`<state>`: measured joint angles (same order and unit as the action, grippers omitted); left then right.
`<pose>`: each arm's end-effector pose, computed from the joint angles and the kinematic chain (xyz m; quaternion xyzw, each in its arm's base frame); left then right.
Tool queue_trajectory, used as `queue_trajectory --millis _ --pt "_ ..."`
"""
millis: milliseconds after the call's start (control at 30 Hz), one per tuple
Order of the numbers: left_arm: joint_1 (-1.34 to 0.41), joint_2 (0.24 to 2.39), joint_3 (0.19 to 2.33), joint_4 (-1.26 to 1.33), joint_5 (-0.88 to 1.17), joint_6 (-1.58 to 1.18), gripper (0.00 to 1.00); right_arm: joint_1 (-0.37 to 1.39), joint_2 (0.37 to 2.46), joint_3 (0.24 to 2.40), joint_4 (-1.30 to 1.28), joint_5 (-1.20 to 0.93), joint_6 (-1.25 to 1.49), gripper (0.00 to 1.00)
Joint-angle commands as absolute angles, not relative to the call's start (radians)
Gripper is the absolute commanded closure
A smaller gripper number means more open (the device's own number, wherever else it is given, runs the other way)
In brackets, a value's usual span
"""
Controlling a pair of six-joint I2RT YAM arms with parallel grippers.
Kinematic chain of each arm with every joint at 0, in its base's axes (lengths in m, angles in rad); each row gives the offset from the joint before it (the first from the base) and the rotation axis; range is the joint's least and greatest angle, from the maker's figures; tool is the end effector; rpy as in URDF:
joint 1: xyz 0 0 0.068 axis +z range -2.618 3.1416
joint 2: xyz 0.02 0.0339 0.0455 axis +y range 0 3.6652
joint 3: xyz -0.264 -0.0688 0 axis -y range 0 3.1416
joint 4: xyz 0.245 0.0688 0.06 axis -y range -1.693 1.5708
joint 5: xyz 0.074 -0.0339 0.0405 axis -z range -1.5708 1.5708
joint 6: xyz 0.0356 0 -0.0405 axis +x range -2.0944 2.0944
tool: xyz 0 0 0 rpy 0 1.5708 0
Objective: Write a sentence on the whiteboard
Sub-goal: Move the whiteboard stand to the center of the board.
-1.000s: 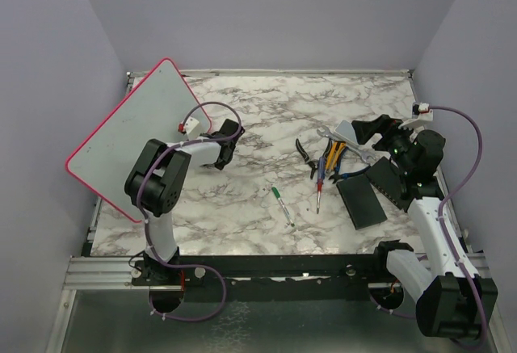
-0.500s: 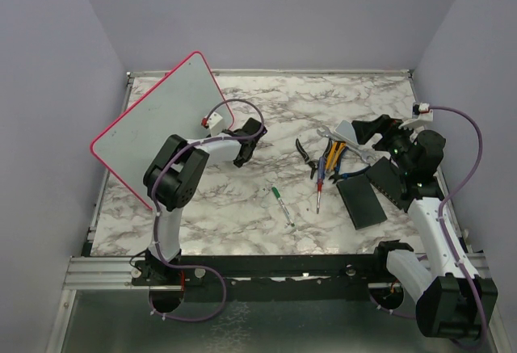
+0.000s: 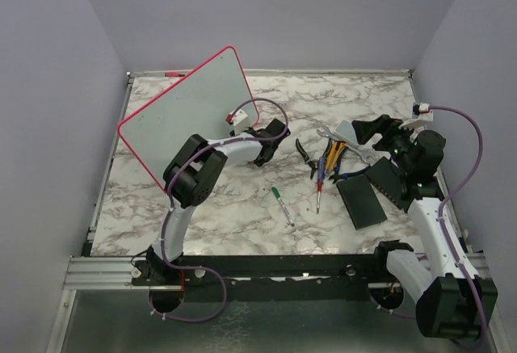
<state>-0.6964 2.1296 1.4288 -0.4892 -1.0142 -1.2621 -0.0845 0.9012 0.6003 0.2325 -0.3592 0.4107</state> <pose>0.3419 -0.2465 0.1391 -0.3278 0.7986 0.1286 0.4881 0.2153 -0.0057 0.2979 0.0580 0.7271 0.2379 0.6414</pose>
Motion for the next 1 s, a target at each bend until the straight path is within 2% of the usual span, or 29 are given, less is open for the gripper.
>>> queue_trajectory --millis 0,467,600,667,967 --pt "-0.746 2.17 1.501 -0.445 -1.005 -1.281 1.0 -0.087 0.886 0.599 0.204 -0.343 0.398 0.0" --pt "-0.774 2.213 1.575 -0.448 -1.003 -1.275 0.98 -0.087 0.887 0.6 0.204 -0.341 0.398 0.0" --pt "-0.776 2.194 1.556 -0.448 -1.01 -1.275 0.8 -0.087 0.888 0.598 0.203 -0.343 0.398 0.0" --pt "-0.779 2.182 1.546 -0.447 -1.024 -1.282 0.67 -0.087 0.888 0.6 0.205 -0.344 0.397 0.0" --pt "-0.794 2.153 1.519 -0.446 -1.048 -1.268 0.39 -0.087 0.894 0.601 0.203 -0.345 0.397 0.0"
